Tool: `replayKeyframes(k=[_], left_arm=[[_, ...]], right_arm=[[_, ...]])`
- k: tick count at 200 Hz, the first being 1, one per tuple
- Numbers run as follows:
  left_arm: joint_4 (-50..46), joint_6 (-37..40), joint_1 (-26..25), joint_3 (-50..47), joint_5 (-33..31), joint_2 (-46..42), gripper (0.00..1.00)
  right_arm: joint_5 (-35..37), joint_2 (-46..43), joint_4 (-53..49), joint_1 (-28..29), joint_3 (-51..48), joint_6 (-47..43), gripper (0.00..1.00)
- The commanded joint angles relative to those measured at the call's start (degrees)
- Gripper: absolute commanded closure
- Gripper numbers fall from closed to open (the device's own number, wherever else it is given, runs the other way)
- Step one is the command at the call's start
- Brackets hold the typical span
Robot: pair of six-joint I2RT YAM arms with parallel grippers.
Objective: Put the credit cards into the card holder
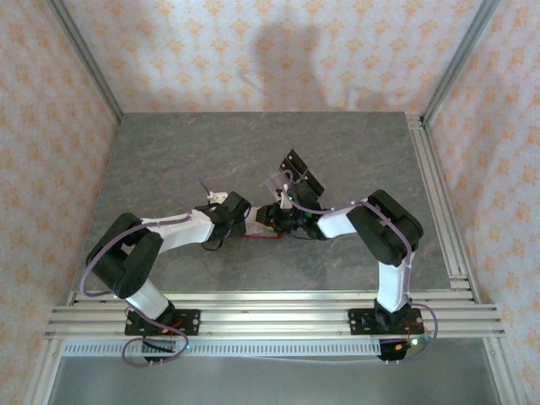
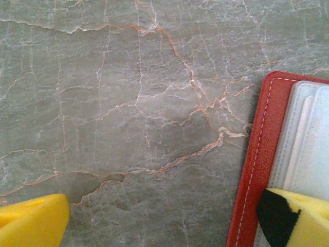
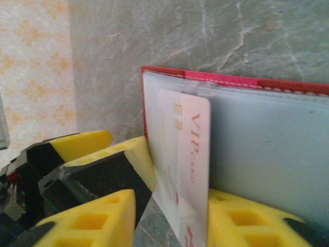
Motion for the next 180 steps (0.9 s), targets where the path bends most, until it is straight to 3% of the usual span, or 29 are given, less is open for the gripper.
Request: replayKeyframes(k=[1, 36, 62, 83, 117, 180], left_arm=[[-5.9, -0.2, -0.1, -1.7, 1.9, 1.8, 0.02], [-9.0, -0.9, 0.0, 0.2, 0.9, -1.1, 0.02], [-11.3, -1.3, 0.1, 1.7, -0.3, -2.8, 0.02], [-12.9, -1.4, 0.7, 2.7, -1.5, -3.3, 0.01], [-13.7, -0.8, 2.5, 3.6, -2.1, -1.9, 0.01], [-12.1, -0.9, 3.1, 2.3, -2.6, -3.7, 0.01]], right_arm=[[3.3, -3.6, -13.3, -0.1, 2.0, -4.1, 0.54], [5.2, -7.1, -27.5, -0.4, 6.8, -9.3, 0.46], [7.1, -8.8, -36.0, -0.4, 10.3, -12.7, 0.46], [9.4, -8.8, -43.1, -0.4, 14.0, -15.6, 0.57], [12.7, -5.9, -52.5, 0.2, 20.6, -20.1, 0.87], [14.8, 1.1, -56.7, 2.1, 26.9, -23.0, 0.94]])
